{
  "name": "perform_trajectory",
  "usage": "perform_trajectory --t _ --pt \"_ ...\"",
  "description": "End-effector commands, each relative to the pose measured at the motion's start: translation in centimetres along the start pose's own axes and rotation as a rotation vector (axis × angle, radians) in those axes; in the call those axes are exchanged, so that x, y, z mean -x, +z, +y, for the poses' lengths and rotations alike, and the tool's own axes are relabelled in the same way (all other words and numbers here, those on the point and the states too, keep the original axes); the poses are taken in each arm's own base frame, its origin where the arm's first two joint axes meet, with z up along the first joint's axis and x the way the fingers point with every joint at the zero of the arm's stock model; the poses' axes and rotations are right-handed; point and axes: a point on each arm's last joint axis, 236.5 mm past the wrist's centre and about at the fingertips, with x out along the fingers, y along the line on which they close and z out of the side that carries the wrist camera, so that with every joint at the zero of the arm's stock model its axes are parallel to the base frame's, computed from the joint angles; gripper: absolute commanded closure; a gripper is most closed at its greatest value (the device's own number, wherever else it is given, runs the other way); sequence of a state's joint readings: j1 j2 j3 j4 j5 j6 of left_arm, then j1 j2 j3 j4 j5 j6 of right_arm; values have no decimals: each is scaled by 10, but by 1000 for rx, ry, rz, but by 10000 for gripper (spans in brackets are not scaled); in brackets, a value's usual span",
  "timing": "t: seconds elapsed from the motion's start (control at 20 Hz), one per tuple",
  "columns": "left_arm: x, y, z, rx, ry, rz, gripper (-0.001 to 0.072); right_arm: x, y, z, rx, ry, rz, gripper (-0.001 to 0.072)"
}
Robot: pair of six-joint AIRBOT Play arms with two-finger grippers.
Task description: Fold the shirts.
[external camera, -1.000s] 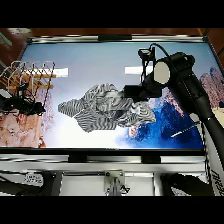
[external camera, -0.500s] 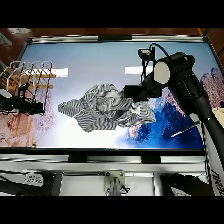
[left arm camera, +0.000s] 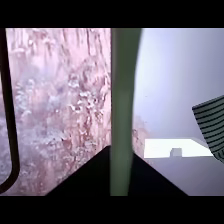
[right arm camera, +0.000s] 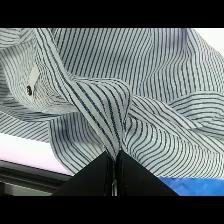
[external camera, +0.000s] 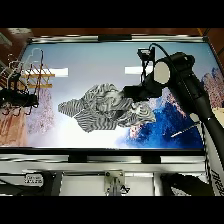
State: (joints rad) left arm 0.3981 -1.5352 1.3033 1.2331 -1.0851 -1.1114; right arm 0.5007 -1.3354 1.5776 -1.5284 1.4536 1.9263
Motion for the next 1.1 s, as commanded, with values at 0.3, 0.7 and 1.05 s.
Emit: perform_trajectory --t 0.3,0.7,1.05 --pt "148 52 -89 -233 -11 -348 650 3 2 -32 31 -134 -5 625" --pt "119 -108 -280 -711 -343 -71 651 40 34 -80 31 -268 -107 625" --pt "109 -213 -326 -1004 -414 73 652 61 43 -118 77 -311 -109 625"
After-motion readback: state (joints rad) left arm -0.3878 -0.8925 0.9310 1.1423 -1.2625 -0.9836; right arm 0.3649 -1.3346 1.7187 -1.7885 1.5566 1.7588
